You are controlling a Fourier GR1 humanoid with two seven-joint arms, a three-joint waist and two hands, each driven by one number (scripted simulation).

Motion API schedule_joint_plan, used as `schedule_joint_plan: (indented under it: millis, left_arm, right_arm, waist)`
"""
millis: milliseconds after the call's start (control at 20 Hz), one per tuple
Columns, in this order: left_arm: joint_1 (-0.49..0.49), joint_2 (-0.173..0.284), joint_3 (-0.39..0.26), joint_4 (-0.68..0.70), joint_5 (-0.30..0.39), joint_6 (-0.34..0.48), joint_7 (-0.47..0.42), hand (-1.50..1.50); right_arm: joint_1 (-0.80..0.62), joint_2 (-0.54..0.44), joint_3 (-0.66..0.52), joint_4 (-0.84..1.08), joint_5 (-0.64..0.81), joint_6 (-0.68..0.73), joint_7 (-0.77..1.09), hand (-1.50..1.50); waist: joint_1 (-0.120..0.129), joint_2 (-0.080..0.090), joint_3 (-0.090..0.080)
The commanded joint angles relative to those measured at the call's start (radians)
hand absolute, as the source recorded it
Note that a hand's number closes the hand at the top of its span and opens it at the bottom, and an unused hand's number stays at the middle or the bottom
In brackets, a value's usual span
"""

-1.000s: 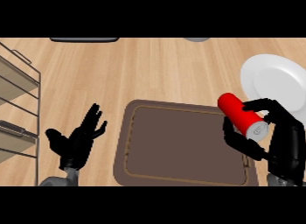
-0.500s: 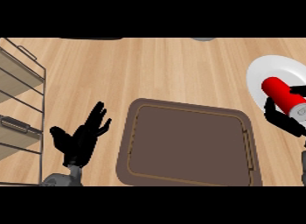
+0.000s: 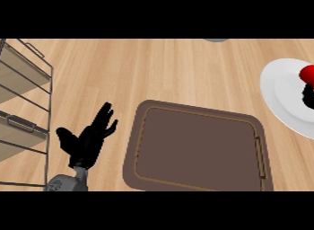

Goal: Pick the can from the tray and place it in the plate

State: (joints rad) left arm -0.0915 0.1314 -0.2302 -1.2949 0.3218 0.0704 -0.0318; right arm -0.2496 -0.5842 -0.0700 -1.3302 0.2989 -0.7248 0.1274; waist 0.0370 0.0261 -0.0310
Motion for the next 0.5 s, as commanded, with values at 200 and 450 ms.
schedule_joint_plan:
  millis: [200,450]
  left_arm:
    - [0.033,0.055,-0.012,0.028,-0.043,0.036,0.076,0.0]
    - [-0.019,0.054,-0.018,0.063,-0.052,0.039,0.067,0.0]
  right_arm:
    - [-0.081,-0.072,-0.082,0.345,-0.115,0.179,-0.103,1.5]
    - [-0.141,-0.099,-0.039,0.517,-0.103,0.33,-0.168,-1.5]
  waist:
    - [0.042,0.006,0.04]
    - [0.058,0.013,0.042]
